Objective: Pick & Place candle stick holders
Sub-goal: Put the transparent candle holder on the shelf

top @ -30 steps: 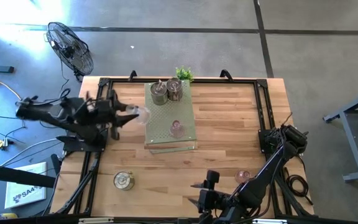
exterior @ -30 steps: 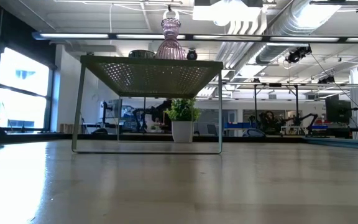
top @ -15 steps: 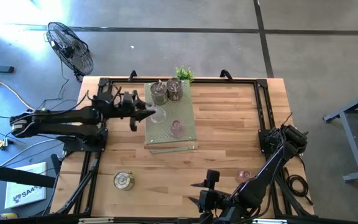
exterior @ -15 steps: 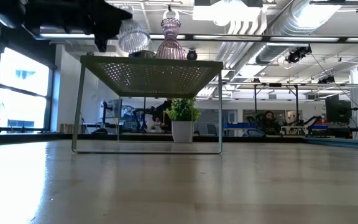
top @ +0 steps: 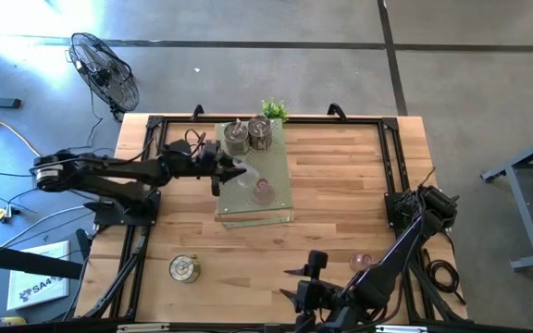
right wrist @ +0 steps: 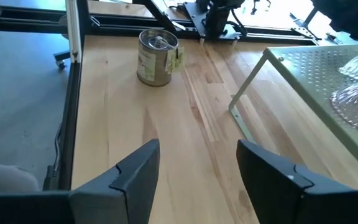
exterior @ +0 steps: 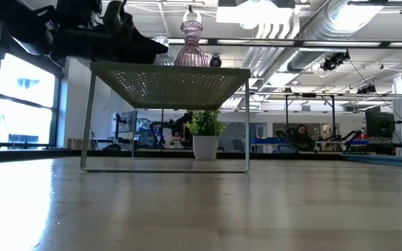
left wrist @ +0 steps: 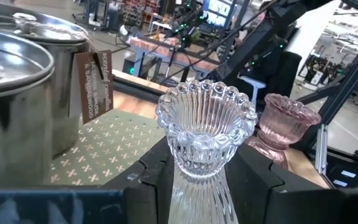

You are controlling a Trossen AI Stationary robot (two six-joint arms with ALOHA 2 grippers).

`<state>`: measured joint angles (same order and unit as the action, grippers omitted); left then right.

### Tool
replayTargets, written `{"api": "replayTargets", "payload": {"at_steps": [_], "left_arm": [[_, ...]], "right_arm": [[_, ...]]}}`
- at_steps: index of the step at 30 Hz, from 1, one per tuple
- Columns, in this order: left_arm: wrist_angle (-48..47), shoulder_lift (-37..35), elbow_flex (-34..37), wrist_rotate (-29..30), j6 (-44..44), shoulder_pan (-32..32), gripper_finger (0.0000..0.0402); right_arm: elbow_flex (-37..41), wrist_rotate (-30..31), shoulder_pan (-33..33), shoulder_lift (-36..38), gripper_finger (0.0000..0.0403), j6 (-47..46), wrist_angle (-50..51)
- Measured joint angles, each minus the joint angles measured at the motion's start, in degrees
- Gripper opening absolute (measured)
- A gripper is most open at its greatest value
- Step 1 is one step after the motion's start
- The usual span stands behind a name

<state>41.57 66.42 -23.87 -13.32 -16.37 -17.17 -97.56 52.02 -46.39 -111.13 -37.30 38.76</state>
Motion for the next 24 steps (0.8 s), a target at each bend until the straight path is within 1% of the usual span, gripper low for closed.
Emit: {"api": "replayTargets", "payload": {"at_steps": [3,6,11,16,19,24], "left_arm": [[2.44,1.42,-0.01,-1.18,-0.1,-0.02,0.0114],[2.81,1.53,-0.01,-1.23,-0.39,0.0,0.0114],[-1.64,1.55,-2.28,-0.98,1.61,-0.07,0.0114],[-6.84,1.5,-4.39,1.11,4.12,-0.04,0.0113],[-7.48,1.5,-4.73,1.31,4.5,0.32,0.0113],[-8.32,1.5,-4.75,4.93,7.22,2.21,0.0113]], "right_arm": [[0.0,-0.8,0.29,0.0,0.0208,-0.11,-0.02],[0.0,-1.38,0.39,0.0,0.0208,-0.13,-0.04],[0.0,-2.58,0.37,0.0,0.0208,-0.53,-0.11],[0.0,-2.7,0.33,0.0,0.0209,-1.44,-0.08],[0.0,-2.65,0.34,0.0,0.0209,-1.45,-0.1],[0.0,-2.54,0.33,0.0,0.0209,-1.86,-0.22]]}}
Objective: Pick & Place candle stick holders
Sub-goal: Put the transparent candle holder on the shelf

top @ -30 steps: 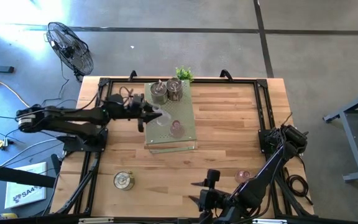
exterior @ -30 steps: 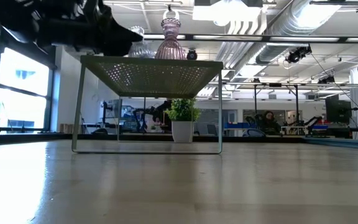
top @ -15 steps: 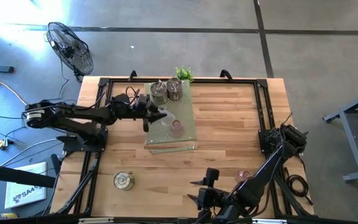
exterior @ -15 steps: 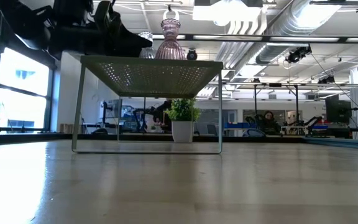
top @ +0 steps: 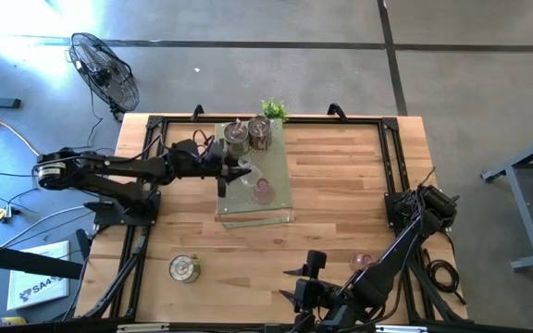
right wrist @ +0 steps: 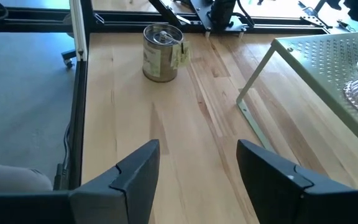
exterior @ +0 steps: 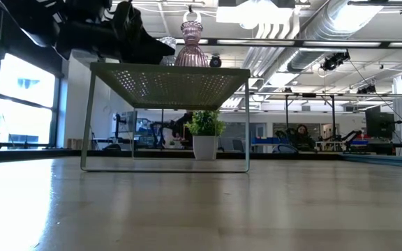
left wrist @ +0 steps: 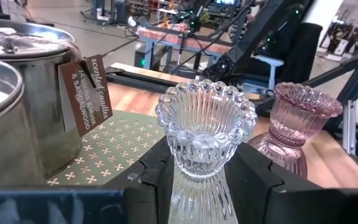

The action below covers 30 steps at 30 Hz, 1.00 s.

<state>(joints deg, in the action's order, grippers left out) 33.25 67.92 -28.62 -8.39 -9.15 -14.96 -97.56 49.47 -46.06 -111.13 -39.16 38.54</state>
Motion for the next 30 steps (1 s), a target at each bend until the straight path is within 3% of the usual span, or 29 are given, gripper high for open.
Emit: {"api": "replayTargets", "payload": {"at_steps": [16,30], "left_arm": [[-0.58,0.07,0.09,-0.21,1.47,0.0,0.0141],[-1.34,0.17,-1.18,-4.47,1.41,-0.02,0.0142]], "right_arm": [[0.0,-0.11,0.0,0.0,0.0209,0.02,-0.02],[0.0,-0.13,0.01,0.0,0.0209,0.17,-0.02]]}}
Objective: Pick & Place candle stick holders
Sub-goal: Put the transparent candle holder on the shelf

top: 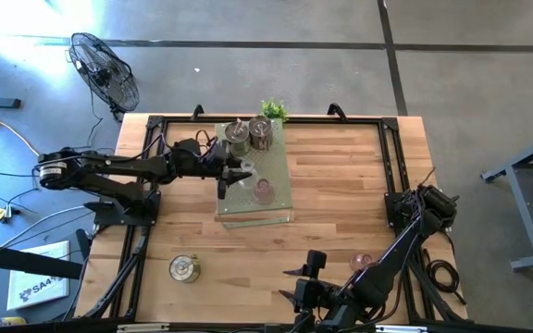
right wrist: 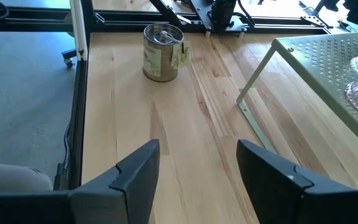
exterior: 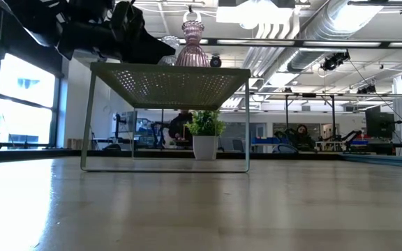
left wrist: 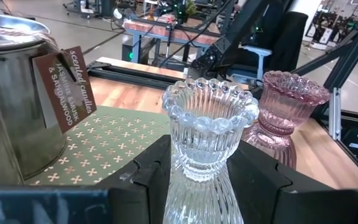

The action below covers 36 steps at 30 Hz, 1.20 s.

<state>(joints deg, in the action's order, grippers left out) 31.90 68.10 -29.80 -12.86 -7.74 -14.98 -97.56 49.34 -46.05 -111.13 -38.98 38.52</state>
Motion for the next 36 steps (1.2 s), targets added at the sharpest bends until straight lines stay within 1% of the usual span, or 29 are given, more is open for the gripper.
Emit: {"api": "replayTargets", "payload": {"at_steps": [7,14,36], "left_arm": [[-1.43,-0.07,-0.2,-0.09,2.96,0.0,0.0143],[-2.3,-0.13,-0.26,1.27,2.96,0.02,0.0143],[-1.69,-0.06,-0.2,1.22,2.74,0.0,0.0143]], "right_arm": [[0.0,-0.02,0.0,0.0,0.0208,0.0,0.0],[0.0,-0.02,-0.01,0.0,0.0208,-0.02,0.0],[0.0,-0.05,-0.01,0.0,0.0208,-0.17,0.02]]}}
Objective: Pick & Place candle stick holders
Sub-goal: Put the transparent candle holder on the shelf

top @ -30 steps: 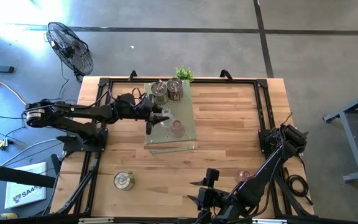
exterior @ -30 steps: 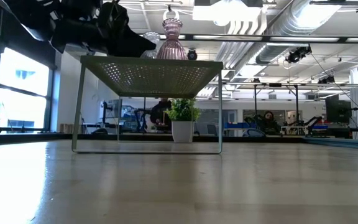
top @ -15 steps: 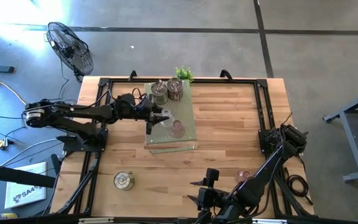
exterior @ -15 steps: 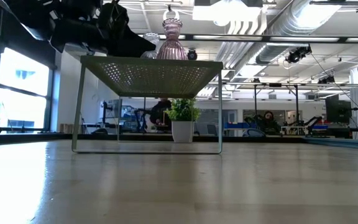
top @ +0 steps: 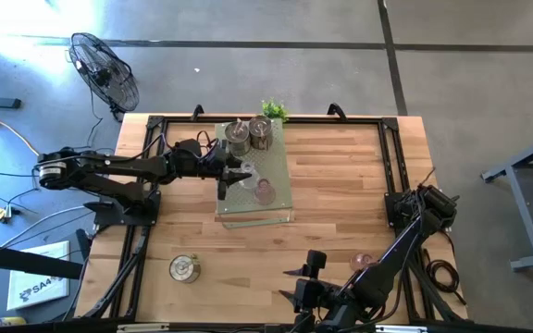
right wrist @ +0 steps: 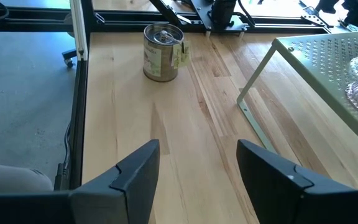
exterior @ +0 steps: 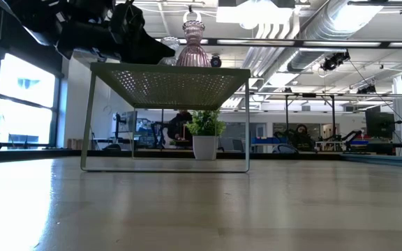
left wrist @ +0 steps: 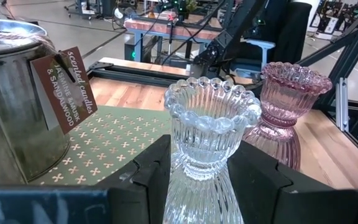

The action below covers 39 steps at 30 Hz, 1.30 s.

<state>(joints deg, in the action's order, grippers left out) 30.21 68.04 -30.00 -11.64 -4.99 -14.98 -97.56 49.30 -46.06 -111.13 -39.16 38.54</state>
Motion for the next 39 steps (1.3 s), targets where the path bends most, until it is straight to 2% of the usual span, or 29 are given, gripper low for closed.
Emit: {"api": "replayTargets", "payload": {"at_steps": [11,39], "left_arm": [[1.12,0.06,0.04,-2.13,0.31,0.0,0.0143],[1.6,0.01,0.02,-2.51,0.26,0.0,0.0143]], "right_arm": [[0.0,0.0,0.0,0.0,0.0208,-0.02,0.02],[0.0,0.0,0.01,-0.02,0.0209,0.02,0.03]]}}
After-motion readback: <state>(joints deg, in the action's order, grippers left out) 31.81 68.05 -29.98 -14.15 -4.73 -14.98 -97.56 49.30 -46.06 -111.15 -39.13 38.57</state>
